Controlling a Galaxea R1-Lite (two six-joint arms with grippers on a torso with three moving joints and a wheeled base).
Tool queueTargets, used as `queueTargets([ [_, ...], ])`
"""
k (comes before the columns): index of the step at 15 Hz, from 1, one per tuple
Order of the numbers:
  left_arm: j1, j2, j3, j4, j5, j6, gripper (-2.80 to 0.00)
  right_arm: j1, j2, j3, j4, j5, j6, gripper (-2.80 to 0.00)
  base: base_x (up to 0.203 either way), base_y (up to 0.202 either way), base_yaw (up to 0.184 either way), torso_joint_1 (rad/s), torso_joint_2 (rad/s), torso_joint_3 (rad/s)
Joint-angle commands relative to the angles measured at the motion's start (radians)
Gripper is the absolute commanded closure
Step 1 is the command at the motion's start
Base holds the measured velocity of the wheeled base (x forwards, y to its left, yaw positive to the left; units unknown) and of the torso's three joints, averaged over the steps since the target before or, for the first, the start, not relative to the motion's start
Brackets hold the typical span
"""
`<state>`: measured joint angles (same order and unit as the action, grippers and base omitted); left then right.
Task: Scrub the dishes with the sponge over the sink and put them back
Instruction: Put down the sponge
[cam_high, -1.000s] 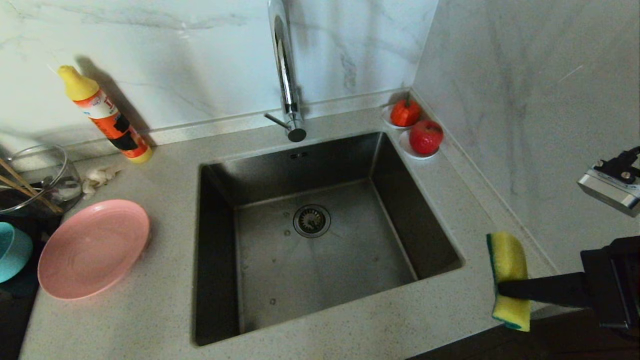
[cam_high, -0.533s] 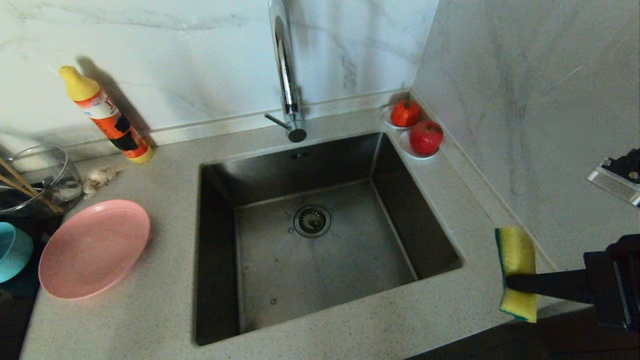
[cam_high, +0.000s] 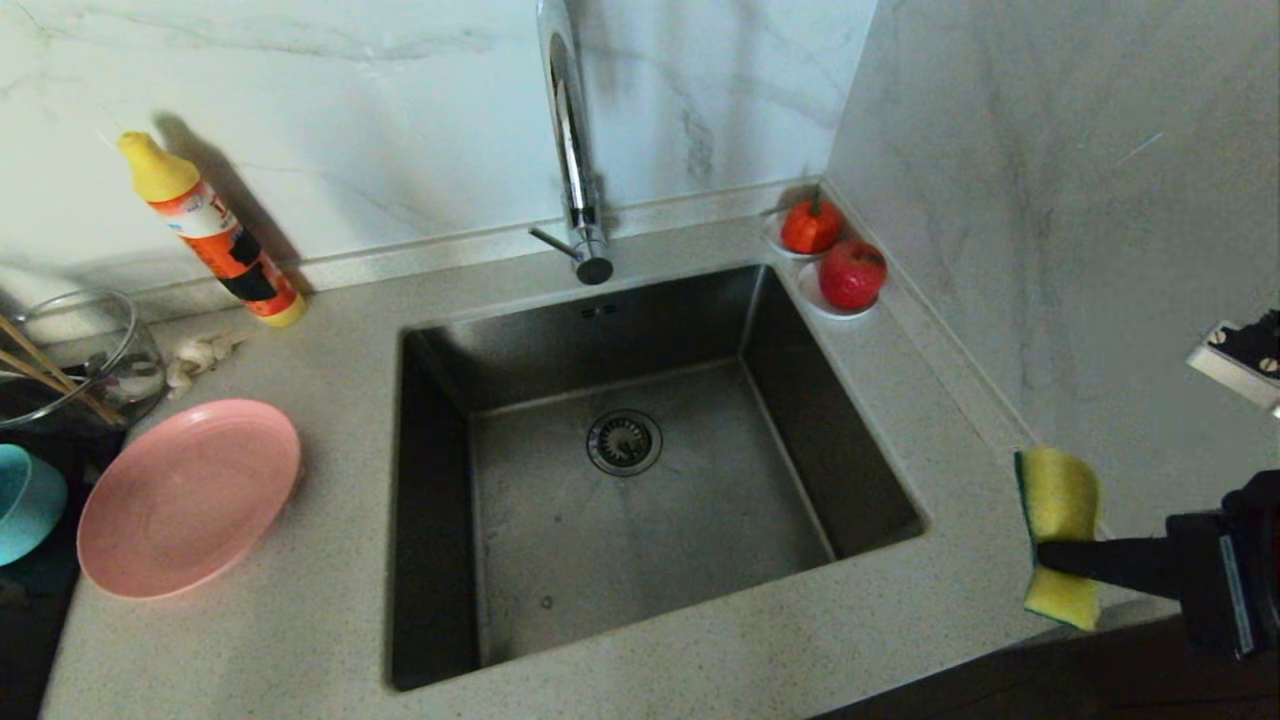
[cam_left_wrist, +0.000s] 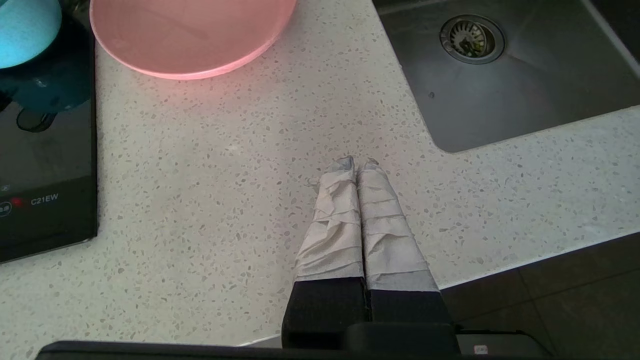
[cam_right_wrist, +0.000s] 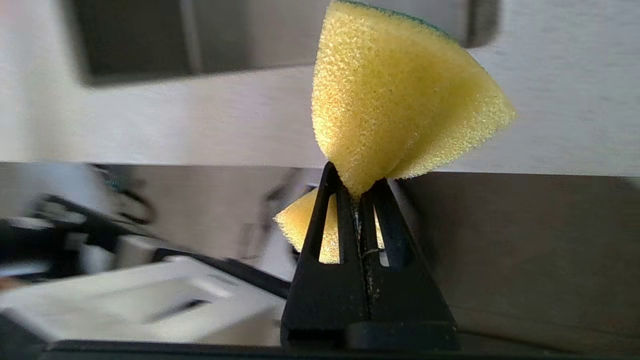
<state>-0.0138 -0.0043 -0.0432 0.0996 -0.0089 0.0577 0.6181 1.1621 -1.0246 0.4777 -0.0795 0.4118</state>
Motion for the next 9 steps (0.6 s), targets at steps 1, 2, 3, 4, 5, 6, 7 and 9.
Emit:
queueTargets([
  [1,0.0,0.003,0.0,0.003,0.001,0.001,0.0,0.002,-0.003,0.05,0.002,-0.04,-0.068,0.0,0.0,0.0,0.0,0.0,0.0,0.0],
  [2,0.0,0.003,0.0,0.003,0.0,0.001,0.0,0.009,-0.005,0.086,-0.002,-0.08,-0.114,0.0,0.0,0.0,0.0,0.0,0.0,0.0],
  [3,0.0,0.003,0.0,0.003,0.001,0.001,0.0,0.013,-0.01,0.112,-0.005,-0.128,-0.174,0.0,0.0,0.0,0.0,0.0,0.0,0.0],
  [4,0.0,0.003,0.0,0.003,0.001,0.001,0.0,0.015,-0.025,0.138,-0.006,-0.161,-0.233,0.0,0.0,0.0,0.0,0.0,0.0,0.0],
  [5,0.0,0.003,0.0,0.003,0.0,0.001,0.0,0.015,-0.034,0.158,-0.007,-0.171,-0.258,0.0,0.0,0.0,0.0,0.0,0.0,0.0],
  [6,0.0,0.003,0.0,0.003,0.001,0.001,0.0,0.015,-0.041,0.172,-0.006,-0.173,-0.286,0.0,0.0,0.0,0.0,0.0,0.0,0.0],
  [7,0.0,0.003,0.0,0.003,0.0,0.001,0.0,0.015,-0.049,0.191,-0.003,-0.174,-0.317,0.0,0.0,0.0,0.0,0.0,0.0,0.0],
  [9,0.0,0.003,0.0,0.003,0.0,0.001,0.0,0.015,-0.056,0.237,-0.007,-0.185,-0.393,0.0,0.0,0.0,0.0,0.0,0.0,0.0],
])
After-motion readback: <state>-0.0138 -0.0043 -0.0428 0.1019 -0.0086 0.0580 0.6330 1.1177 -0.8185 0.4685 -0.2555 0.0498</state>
